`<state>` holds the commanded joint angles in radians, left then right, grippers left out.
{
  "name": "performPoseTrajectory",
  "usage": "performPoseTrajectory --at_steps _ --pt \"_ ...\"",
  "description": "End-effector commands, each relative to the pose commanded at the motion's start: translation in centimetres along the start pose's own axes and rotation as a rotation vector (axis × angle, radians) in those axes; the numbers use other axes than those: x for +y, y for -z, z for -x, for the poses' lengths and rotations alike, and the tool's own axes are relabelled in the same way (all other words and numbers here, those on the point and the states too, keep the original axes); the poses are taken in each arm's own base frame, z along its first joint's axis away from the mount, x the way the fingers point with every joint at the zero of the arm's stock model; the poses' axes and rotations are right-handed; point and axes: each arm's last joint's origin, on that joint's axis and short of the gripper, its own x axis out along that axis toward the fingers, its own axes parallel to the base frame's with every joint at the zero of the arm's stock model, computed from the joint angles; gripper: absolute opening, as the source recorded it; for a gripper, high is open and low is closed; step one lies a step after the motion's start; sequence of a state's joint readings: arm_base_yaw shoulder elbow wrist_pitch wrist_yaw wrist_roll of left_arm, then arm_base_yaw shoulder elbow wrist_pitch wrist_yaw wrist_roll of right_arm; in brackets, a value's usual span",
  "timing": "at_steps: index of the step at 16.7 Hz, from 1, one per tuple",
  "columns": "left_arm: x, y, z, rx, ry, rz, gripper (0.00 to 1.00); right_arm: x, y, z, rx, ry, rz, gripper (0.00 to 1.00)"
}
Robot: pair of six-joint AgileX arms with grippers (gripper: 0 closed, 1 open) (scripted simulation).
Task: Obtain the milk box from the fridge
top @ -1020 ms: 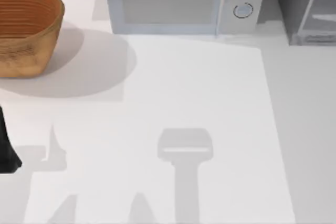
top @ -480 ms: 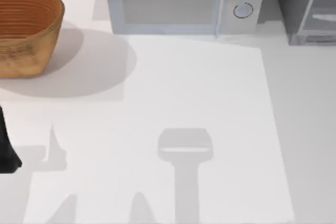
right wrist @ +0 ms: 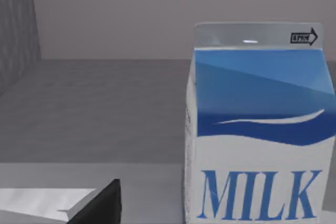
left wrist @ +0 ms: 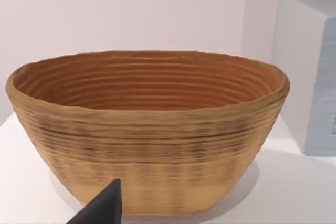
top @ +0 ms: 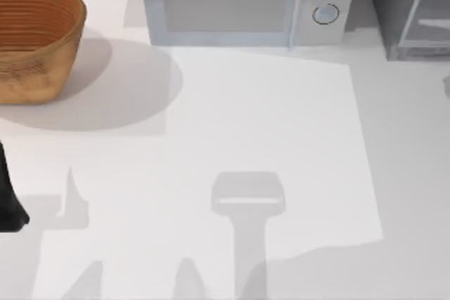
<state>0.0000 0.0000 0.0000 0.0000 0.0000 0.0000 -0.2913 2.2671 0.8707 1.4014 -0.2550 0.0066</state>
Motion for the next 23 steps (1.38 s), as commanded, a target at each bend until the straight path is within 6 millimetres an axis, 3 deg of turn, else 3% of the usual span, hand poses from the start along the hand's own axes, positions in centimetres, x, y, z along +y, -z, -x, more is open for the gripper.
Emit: performPoseTrajectory --at_steps 4,11,16,23 --pt "0.0 0.0 0.0 0.000 0.000 0.000 1.00 -0.1 0.0 -0.3 0.001 0.001 0.000 1.00" --pt "0.0 0.0 0.0 0.000 0.000 0.000 1.00 -0.1 0.0 -5.5 -0.003 0.000 0.001 1.00" --pt "0.0 0.0 0.0 0.000 0.000 0.000 1.00 0.0 0.0 -6.0 0.000 0.000 0.000 1.00" --pt "0.0 0.0 0.0 0.000 0.000 0.000 1.00 0.0 0.0 -6.0 0.000 0.000 0.000 0.47"
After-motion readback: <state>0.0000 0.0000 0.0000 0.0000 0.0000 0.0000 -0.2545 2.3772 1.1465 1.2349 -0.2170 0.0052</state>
